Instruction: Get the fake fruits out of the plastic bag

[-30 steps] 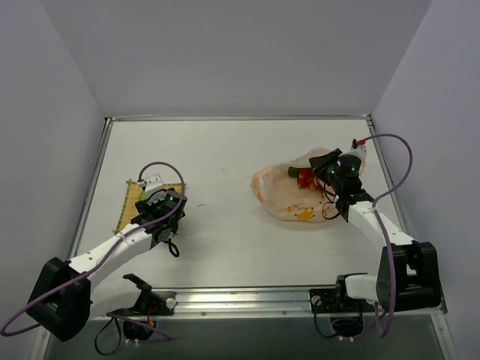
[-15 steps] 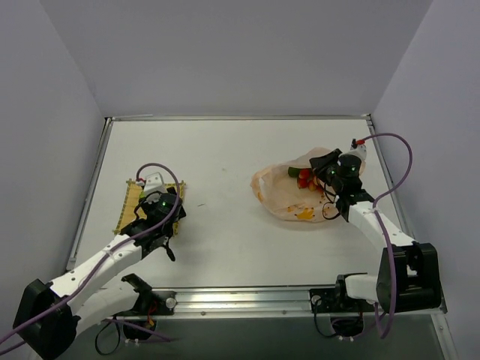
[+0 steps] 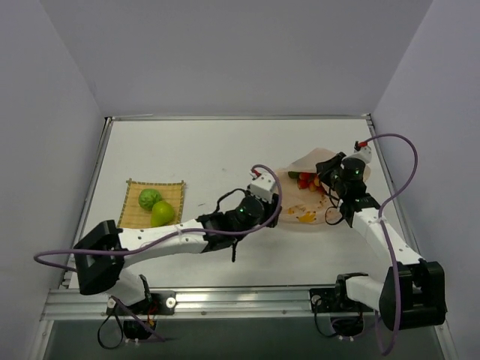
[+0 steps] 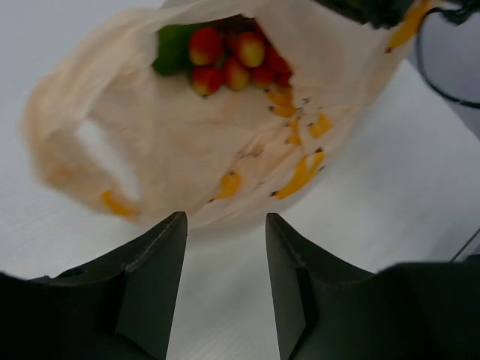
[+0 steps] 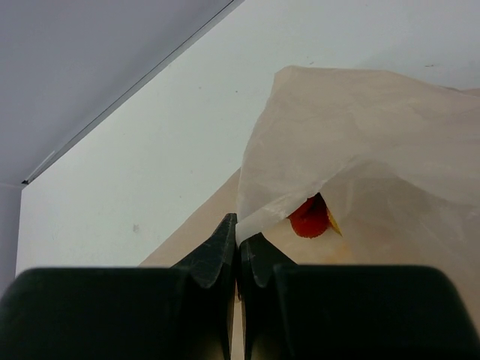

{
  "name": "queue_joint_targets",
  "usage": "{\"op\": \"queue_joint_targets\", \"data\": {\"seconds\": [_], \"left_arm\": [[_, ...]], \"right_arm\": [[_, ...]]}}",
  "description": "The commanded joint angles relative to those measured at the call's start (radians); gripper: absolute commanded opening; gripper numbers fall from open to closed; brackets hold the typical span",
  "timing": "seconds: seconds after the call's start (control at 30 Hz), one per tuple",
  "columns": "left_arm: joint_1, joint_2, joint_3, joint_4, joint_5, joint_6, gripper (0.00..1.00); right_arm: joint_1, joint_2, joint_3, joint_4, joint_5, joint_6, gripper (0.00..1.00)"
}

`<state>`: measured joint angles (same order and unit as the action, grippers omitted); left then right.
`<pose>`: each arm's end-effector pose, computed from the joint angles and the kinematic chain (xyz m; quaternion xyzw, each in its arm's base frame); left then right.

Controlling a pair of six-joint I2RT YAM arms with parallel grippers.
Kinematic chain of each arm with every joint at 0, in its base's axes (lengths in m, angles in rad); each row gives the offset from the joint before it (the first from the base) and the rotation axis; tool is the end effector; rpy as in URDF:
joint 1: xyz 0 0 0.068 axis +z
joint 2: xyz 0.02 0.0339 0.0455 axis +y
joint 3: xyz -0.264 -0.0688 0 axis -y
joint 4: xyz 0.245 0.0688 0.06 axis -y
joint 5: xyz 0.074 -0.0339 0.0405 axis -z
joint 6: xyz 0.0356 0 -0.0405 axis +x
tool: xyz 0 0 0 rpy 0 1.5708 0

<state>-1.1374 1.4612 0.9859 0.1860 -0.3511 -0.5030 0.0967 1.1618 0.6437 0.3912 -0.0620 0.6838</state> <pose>0.1536 -0.3029 0.2865 0.1470 0.7825 -0.3349 0.5039 0.2648 0.0279 0.2727 0.1975 0.7240 0.2728 0.6020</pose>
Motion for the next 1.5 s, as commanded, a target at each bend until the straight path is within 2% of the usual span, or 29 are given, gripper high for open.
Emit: {"op": "queue_joint_targets", "data": {"seconds": [0.0, 0.23, 0.43, 0.57, 0.67, 0.73, 0.83, 1.07, 1.2, 1.3, 1.37, 1.4, 1.47], "left_arm": [[-0.03, 0.137, 0.141, 0.161, 0.112, 0.098, 0.44], [-0.004, 0.416, 0.42, 0.168, 0.118, 0.106, 0.42], [0.033, 0.632, 0.626, 0.118, 0.083, 0.022, 0.24], [0.053, 0.725, 0.717, 0.099, 0.072, -0.02, 0.19], [0.059, 0.78, 0.776, 0.099, -0.02, -0.028, 0.18], [0.074, 0.824, 0.812, 0.099, -0.025, -0.035, 0.22], [0.093, 0.886, 0.899, 0.118, 0.009, -0.025, 0.39], [0.133, 0.99, 0.993, 0.136, 0.076, -0.057, 0.64], [0.145, 1.057, 1.077, 0.125, 0.103, -0.058, 0.72], [0.153, 1.108, 1.152, 0.107, 0.113, -0.066, 0.73], [0.159, 1.123, 1.171, 0.116, 0.121, -0.08, 0.65], [0.165, 1.134, 1.175, 0.125, 0.126, -0.084, 0.5], [0.171, 1.134, 1.182, 0.136, 0.135, -0.089, 0.32]], "right_arm": [[-0.011, -0.085, -0.025, -0.055, 0.082, -0.046, 0.0], [-0.031, -0.157, -0.076, -0.091, 0.133, -0.041, 0.0], [-0.069, -0.12, -0.065, -0.086, 0.073, -0.038, 0.0], [-0.077, -0.093, -0.035, -0.089, 0.03, -0.044, 0.0], [-0.087, -0.076, -0.016, -0.08, 0.013, -0.05, 0.0], [-0.089, -0.05, 0.007, -0.08, 0.005, -0.05, 0.0], [-0.091, -0.022, 0.028, -0.078, -0.03, -0.049, 0.0], [-0.091, 0.004, 0.047, -0.068, -0.081, -0.029, 0.0], [-0.091, 0.009, 0.039, -0.055, -0.094, -0.018, 0.0], [-0.092, -0.007, 0.028, -0.054, -0.073, -0.007, 0.0], [-0.092, -0.036, 0.013, -0.052, -0.053, -0.003, 0.0], [-0.092, -0.043, 0.008, -0.052, -0.044, 0.003, 0.0], [-0.092, -0.077, -0.004, -0.057, -0.006, 0.003, 0.0]]}}
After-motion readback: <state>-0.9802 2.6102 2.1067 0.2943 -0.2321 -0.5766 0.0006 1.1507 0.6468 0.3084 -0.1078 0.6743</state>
